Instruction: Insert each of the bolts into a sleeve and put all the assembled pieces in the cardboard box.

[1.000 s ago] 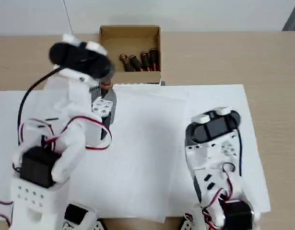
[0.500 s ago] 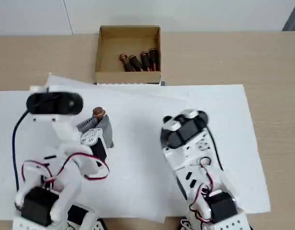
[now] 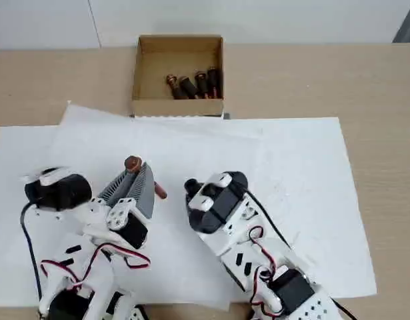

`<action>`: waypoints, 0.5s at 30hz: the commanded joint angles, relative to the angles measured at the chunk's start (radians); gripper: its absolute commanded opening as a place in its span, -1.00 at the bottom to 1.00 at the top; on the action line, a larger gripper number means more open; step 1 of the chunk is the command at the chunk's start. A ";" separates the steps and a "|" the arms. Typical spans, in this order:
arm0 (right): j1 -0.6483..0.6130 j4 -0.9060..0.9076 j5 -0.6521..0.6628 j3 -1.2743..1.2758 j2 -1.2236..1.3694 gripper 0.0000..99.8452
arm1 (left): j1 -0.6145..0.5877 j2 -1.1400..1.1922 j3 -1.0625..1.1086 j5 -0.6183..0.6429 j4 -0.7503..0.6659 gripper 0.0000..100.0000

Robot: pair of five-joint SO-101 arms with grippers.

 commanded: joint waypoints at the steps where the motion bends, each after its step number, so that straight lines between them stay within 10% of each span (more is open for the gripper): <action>1: -0.024 -0.030 0.063 0.009 -0.007 -0.99 | 0.005 -0.025 -0.008 0.078 -0.061 -0.99; 15: -0.110 -0.136 0.181 0.017 -0.008 -0.99 | 0.008 -0.026 -0.007 0.140 -0.109 -0.99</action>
